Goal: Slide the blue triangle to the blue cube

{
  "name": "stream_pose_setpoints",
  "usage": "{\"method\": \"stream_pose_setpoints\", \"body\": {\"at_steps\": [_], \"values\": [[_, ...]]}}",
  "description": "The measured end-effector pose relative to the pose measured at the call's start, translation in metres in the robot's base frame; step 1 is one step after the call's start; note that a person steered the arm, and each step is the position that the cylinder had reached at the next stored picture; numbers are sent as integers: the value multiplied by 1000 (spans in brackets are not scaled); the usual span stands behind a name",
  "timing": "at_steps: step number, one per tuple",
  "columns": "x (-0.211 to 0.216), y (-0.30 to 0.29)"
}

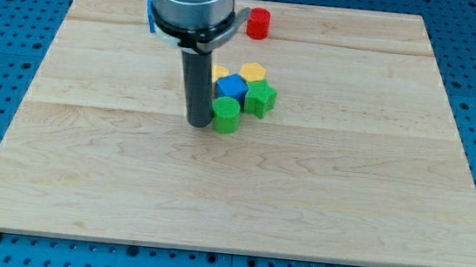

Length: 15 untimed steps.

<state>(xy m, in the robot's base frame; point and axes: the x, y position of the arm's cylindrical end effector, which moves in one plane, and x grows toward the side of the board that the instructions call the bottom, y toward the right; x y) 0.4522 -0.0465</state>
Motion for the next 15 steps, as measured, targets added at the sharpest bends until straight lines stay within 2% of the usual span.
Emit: {"method": "stream_pose_setpoints", "body": {"at_steps": [2, 3, 4, 5, 6, 8, 9, 10, 13, 15], "values": [[0, 28], [11, 18], [22, -46], [-16, -122], [-97, -141], [-216, -160], [-243, -129], [-233, -87], [-163, -117], [-149, -134]]}}
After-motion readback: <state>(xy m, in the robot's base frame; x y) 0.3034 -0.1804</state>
